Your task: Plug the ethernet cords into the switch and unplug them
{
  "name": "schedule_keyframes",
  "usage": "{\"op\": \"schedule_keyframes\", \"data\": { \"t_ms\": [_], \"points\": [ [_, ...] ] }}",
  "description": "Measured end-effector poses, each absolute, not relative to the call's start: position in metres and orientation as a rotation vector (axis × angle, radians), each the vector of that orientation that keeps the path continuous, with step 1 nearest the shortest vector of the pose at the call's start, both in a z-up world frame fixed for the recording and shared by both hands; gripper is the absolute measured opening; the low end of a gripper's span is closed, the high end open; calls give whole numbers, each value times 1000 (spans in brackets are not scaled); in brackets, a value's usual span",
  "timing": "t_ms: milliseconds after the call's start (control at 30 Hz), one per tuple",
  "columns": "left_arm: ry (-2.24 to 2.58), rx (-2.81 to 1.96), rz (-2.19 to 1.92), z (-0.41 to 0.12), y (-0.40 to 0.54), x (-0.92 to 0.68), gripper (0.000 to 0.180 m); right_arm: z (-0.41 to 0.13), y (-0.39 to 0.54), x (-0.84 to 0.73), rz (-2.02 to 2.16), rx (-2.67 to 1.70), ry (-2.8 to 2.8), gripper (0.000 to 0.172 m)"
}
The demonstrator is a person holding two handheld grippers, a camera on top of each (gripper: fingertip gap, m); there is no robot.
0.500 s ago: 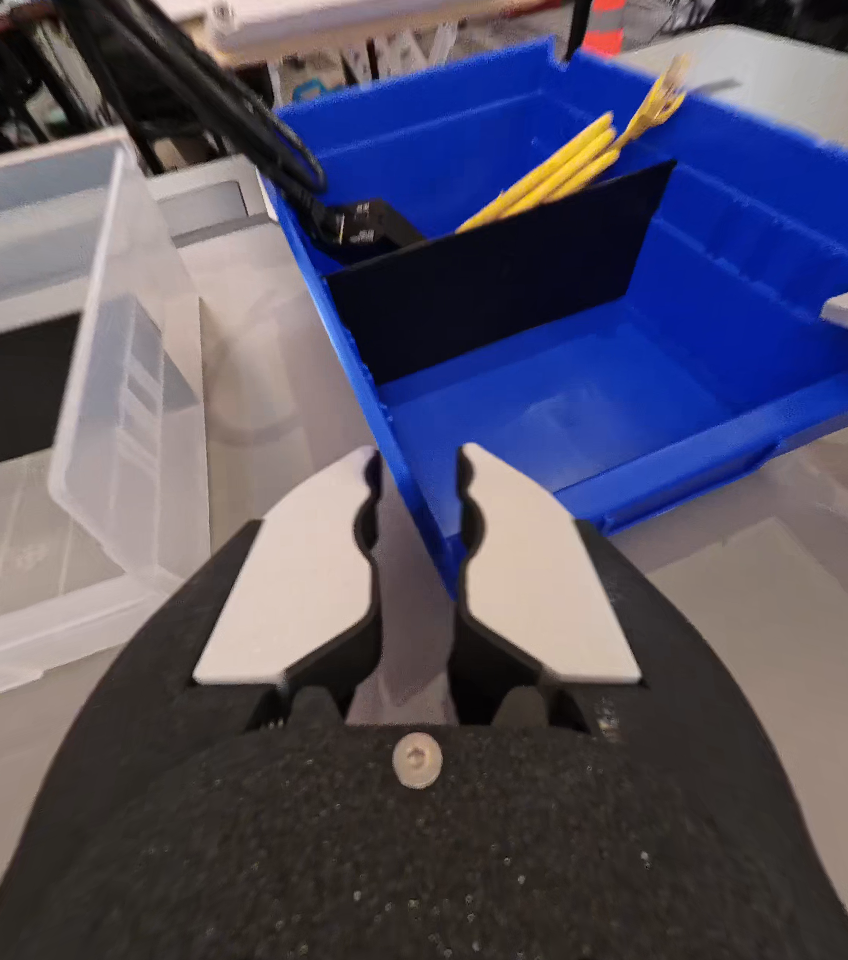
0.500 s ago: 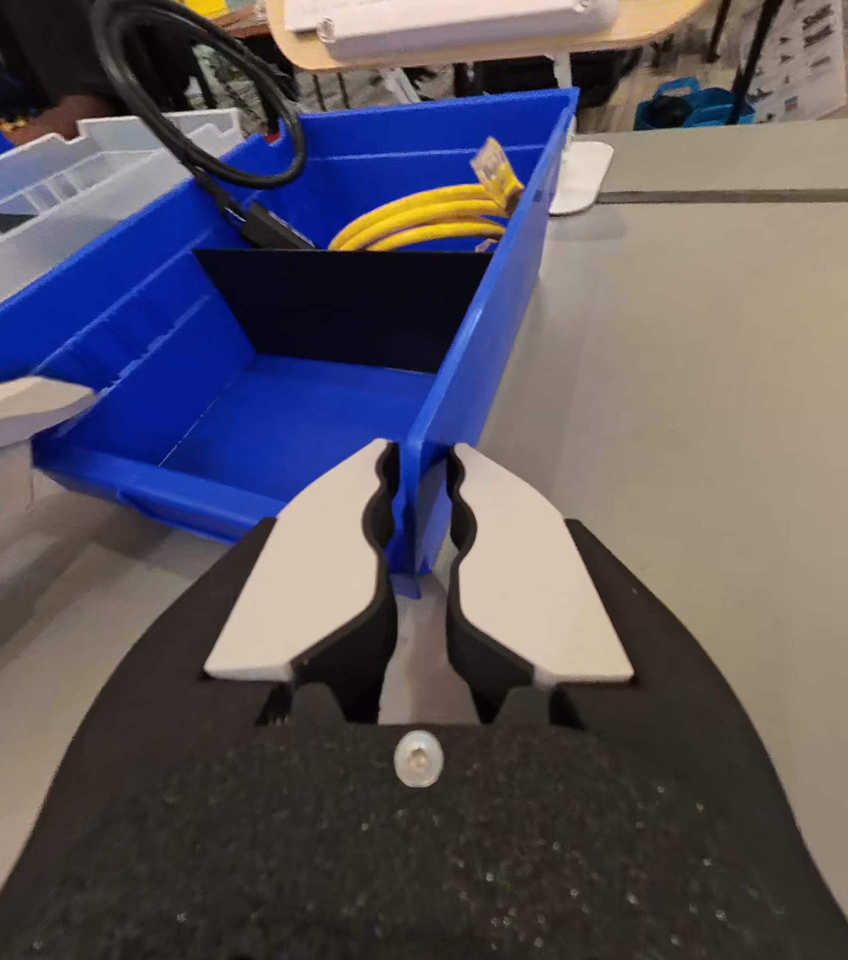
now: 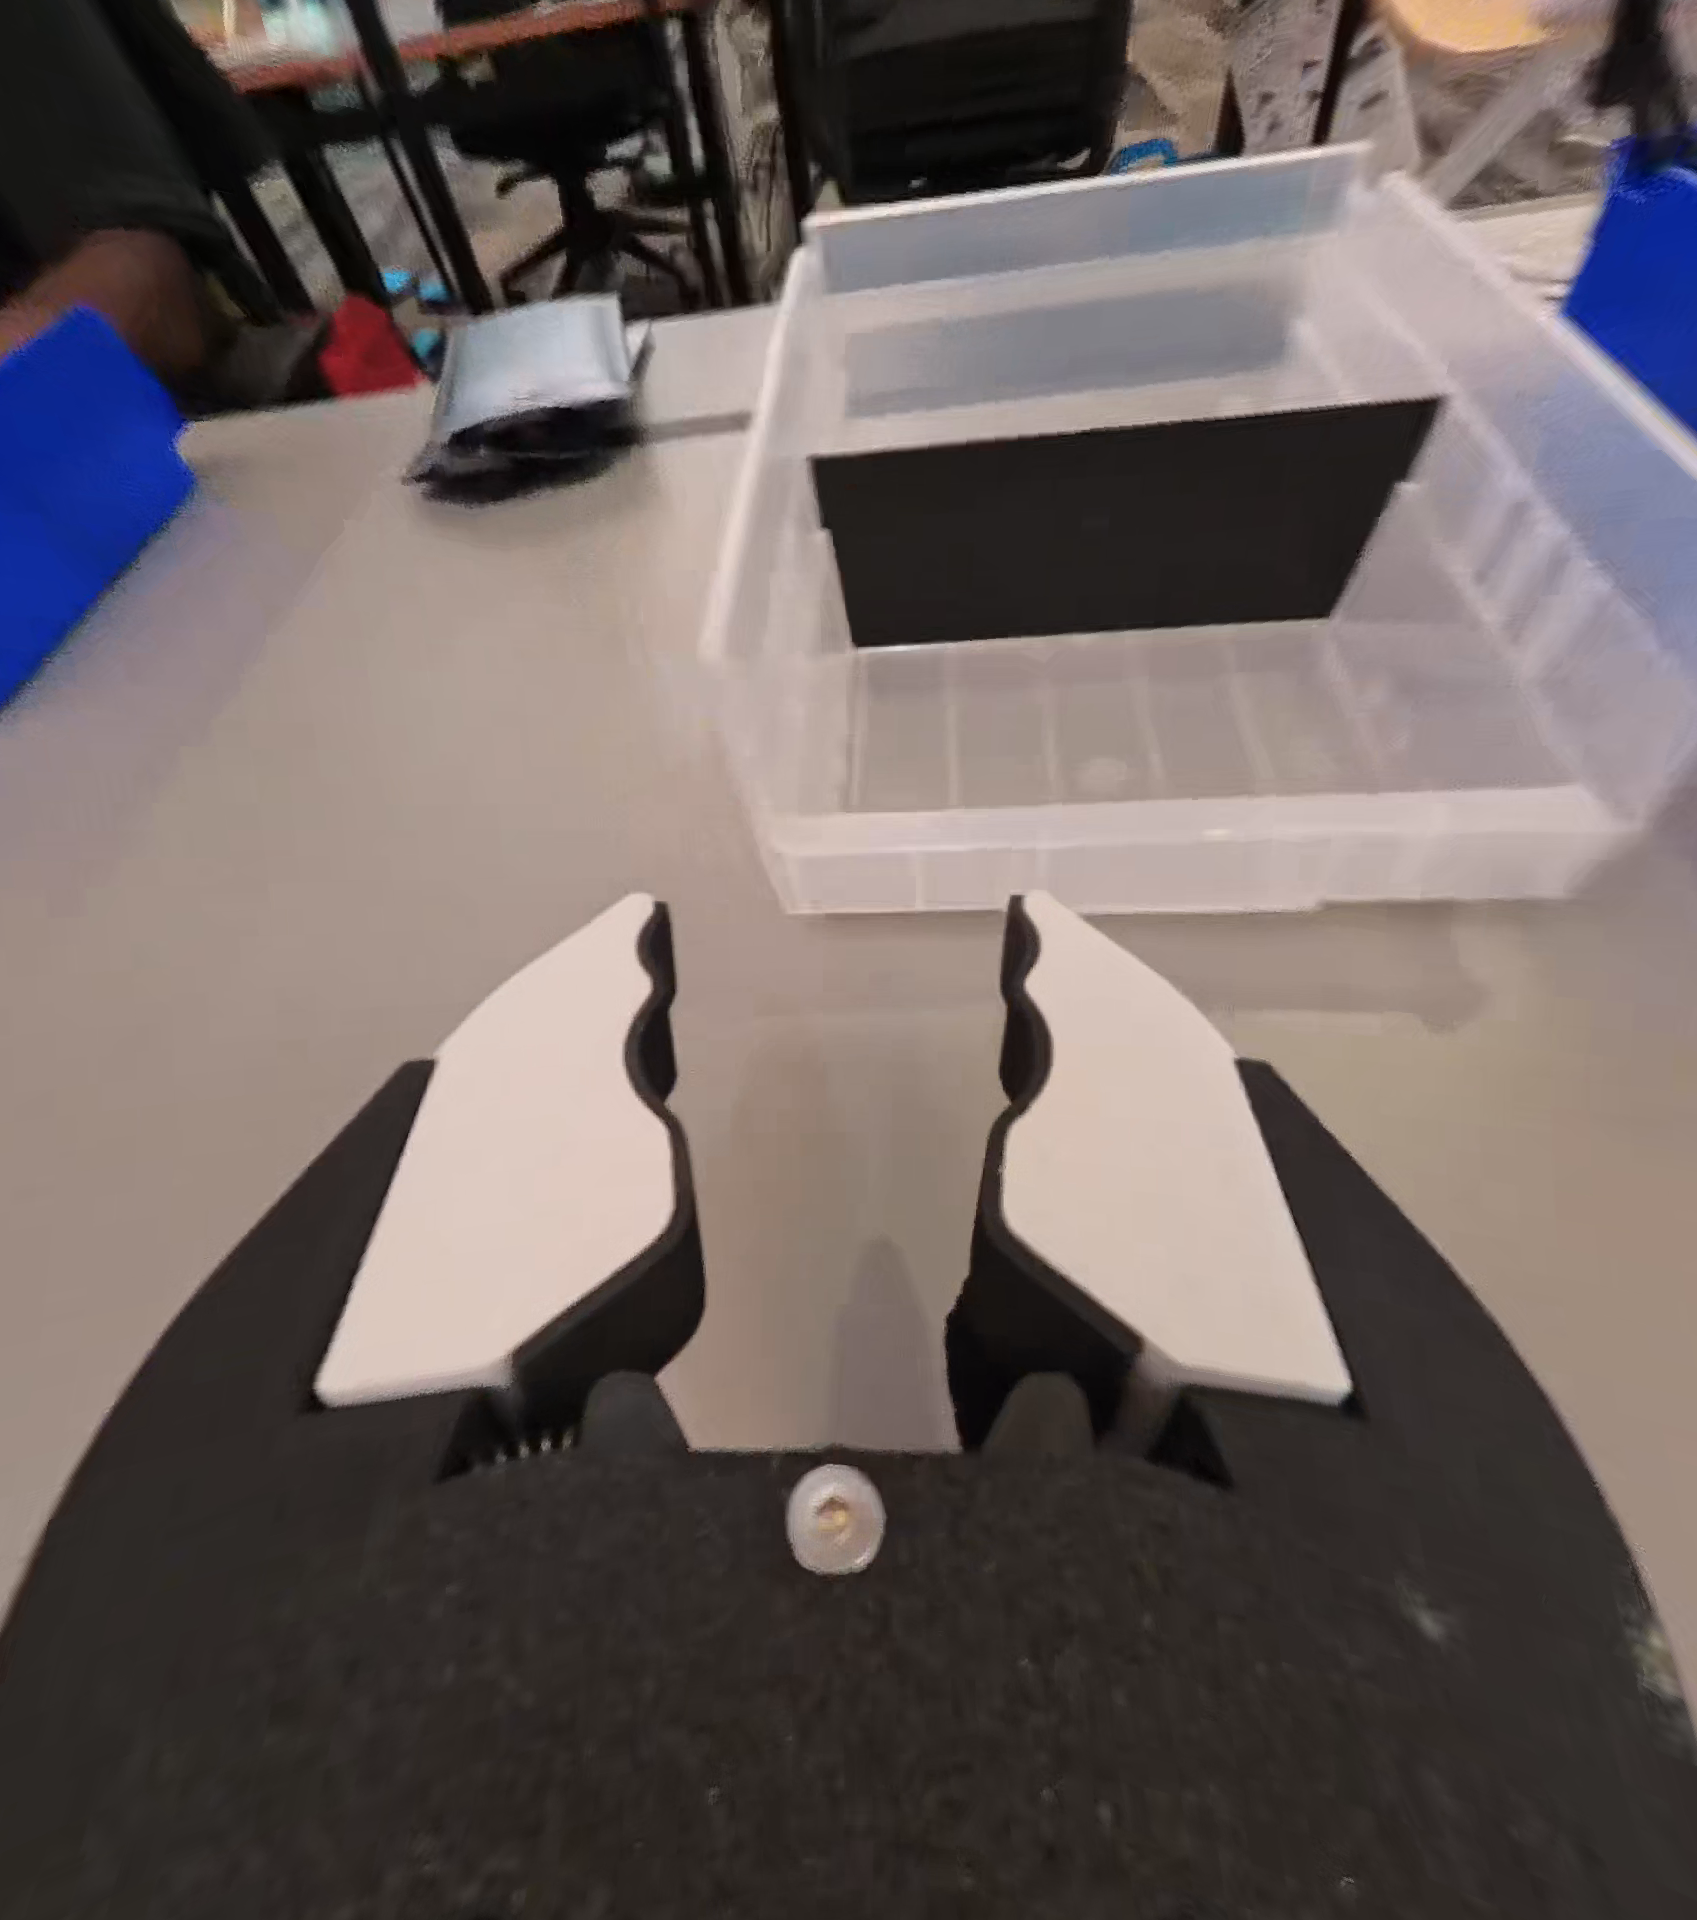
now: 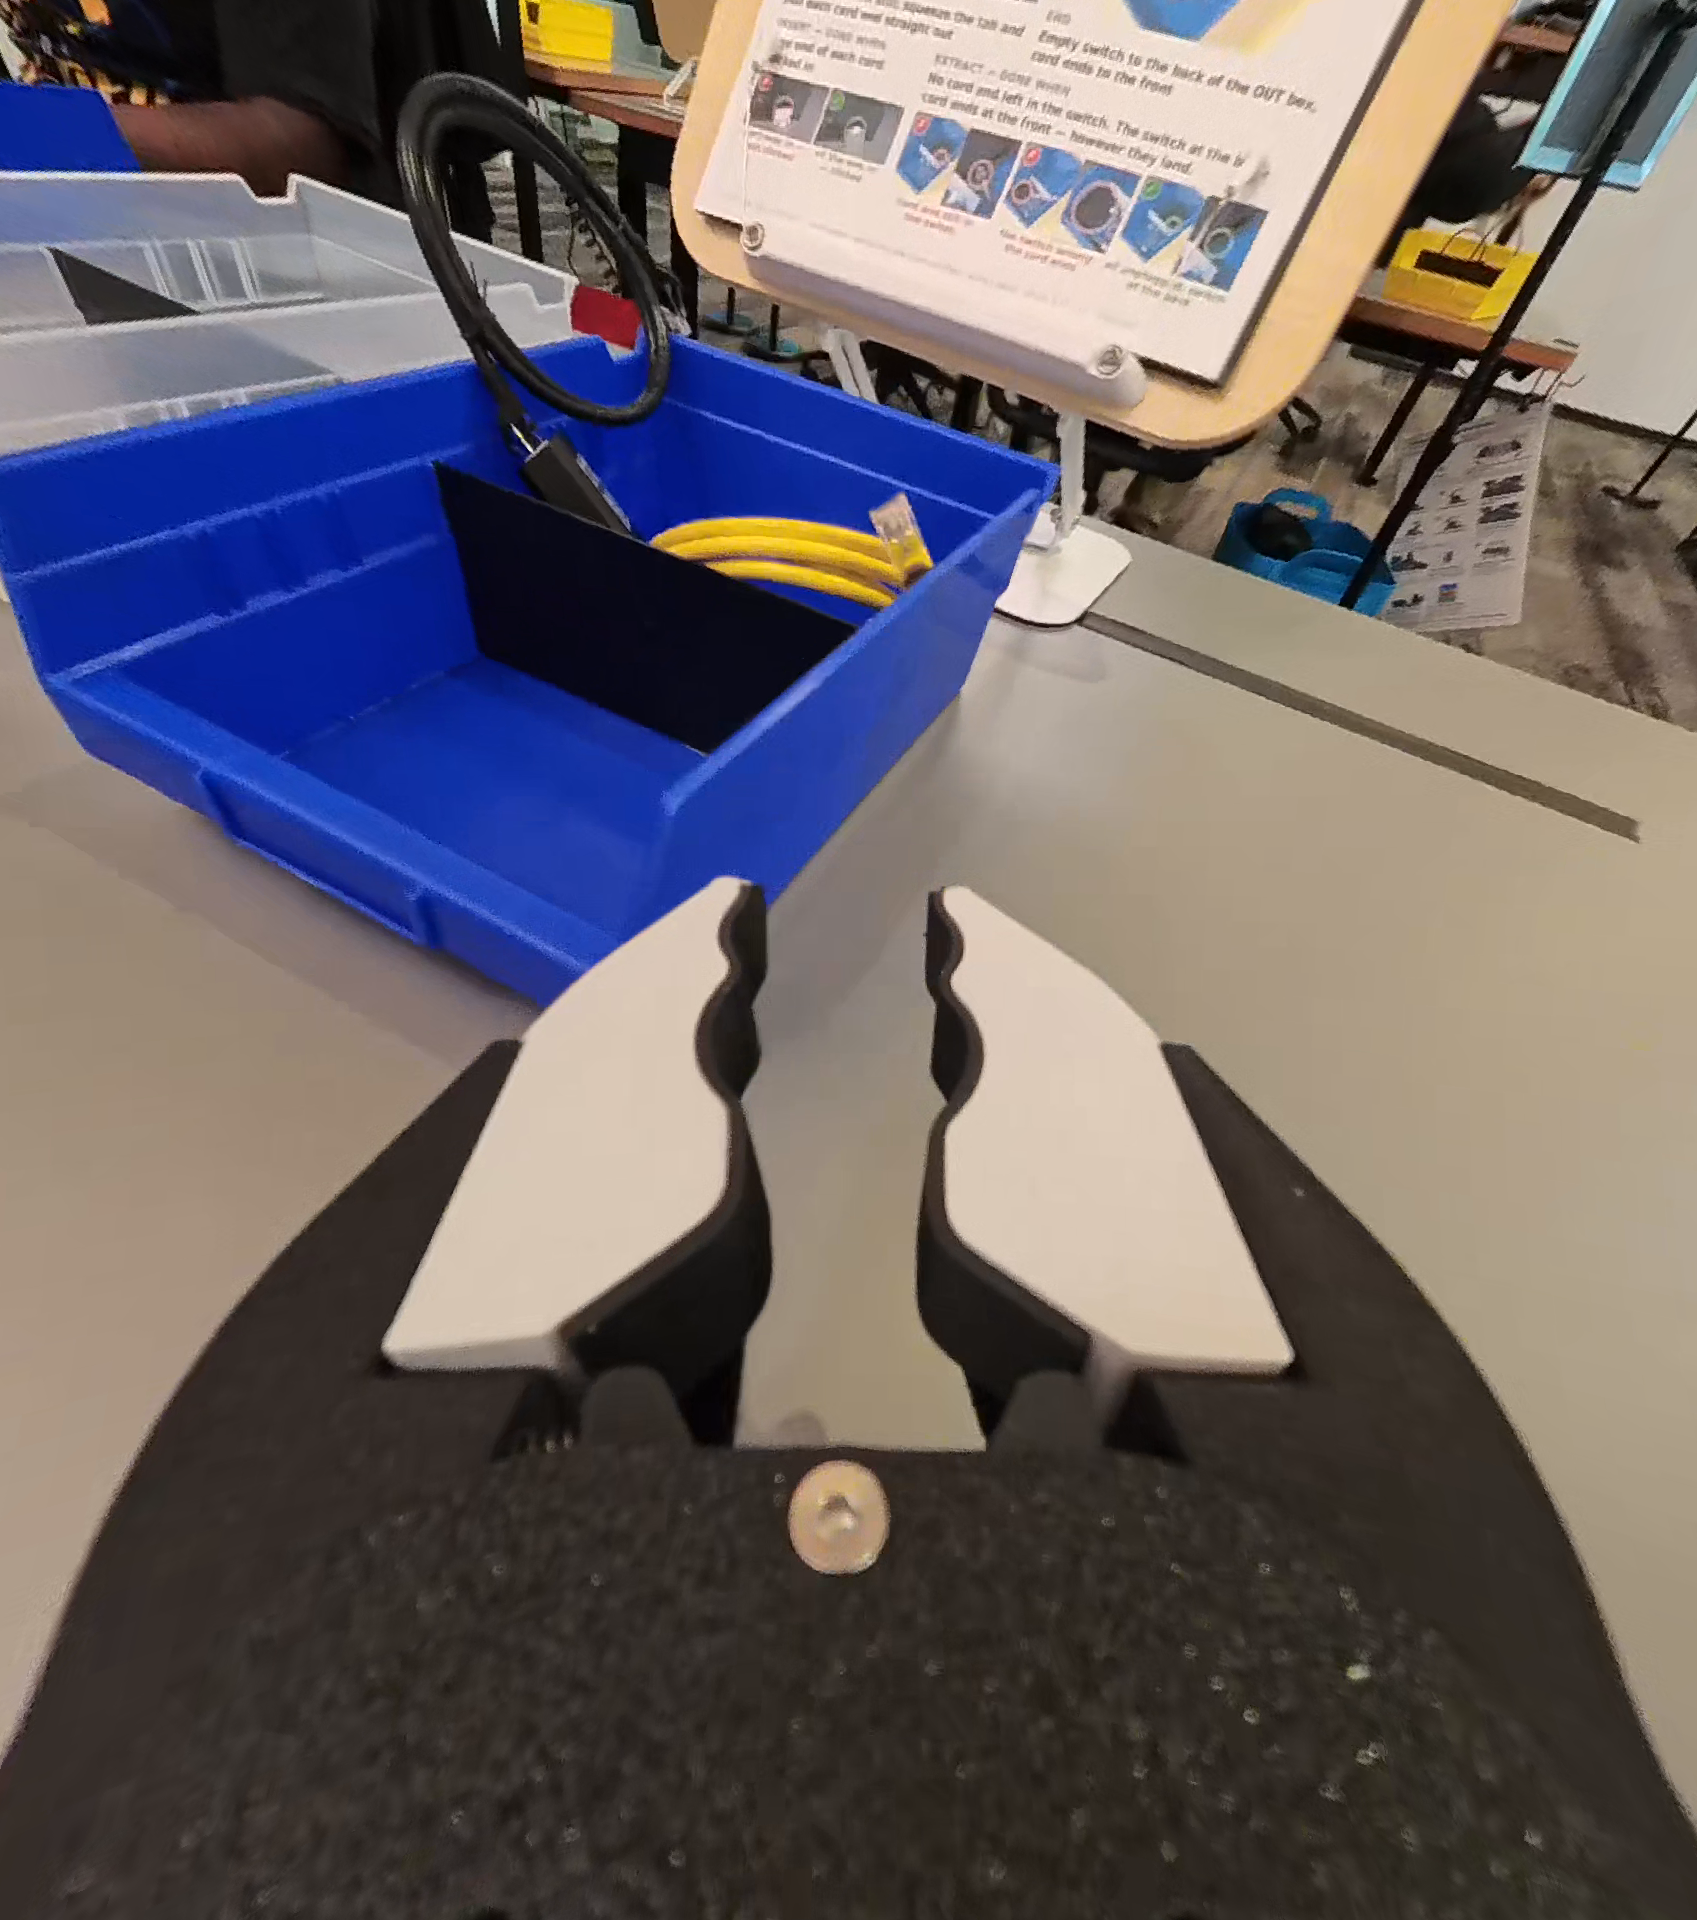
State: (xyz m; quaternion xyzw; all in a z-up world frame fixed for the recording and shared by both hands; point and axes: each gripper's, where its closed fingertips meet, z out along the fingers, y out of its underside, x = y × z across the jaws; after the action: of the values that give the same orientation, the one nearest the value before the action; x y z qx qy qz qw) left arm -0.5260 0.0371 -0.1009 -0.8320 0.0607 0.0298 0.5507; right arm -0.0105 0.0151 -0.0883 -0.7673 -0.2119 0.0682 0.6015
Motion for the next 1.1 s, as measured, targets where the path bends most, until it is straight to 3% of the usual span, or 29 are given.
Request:
{"op": "schedule_keyframes", "data": {
  "t_ms": [100, 333, 400, 433, 467, 600, 767, 933, 1033, 1067, 1100],
  "points": [
    [22, -2038, -110, -115, 71, -541, 67, -87, 13, -36, 193, -1773, -526, 32],
    [-47, -2050, -181, -126, 138, -553, 53, -112, -23, -119, 280, -1805, -768, 35],
    [-32, -2088, -154, -133, 138, -550, 41, -118, -26, -137, 248, -1817, -809, 42],
    [3, -2088, -148, -133, 135, -545, 14, -118, -24, -145, 228, -1826, -825, 46],
    [47, -2090, -126, -134, 131, -541, 4, -118, -21, -153, 220, -1844, -823, 52],
    [87, -2115, -75, -136, 102, -526, 3, -113, -11, -209, 413, -1915, -740, 81],
    [67, -2134, -28, -136, 42, -522, 4, -101, -3, -286, 447, -1862, -737, 91],
    [19, -2116, -98, -136, -34, -511, 7, -118, -7, -336, 439, -1926, -726, 81],
    [46, -2111, 15, -135, -70, -506, 6, -125, -9, -339, 399, -1969, -653, 39],
    [72, -2102, 41, -133, -78, -505, 7, -124, -8, -334, 430, -2007, -583, 16],
    [82, -2090, 27, -128, -85, -502, 9, -123, -9, -334, 460, -2017, -579, 14]
  ]
}}
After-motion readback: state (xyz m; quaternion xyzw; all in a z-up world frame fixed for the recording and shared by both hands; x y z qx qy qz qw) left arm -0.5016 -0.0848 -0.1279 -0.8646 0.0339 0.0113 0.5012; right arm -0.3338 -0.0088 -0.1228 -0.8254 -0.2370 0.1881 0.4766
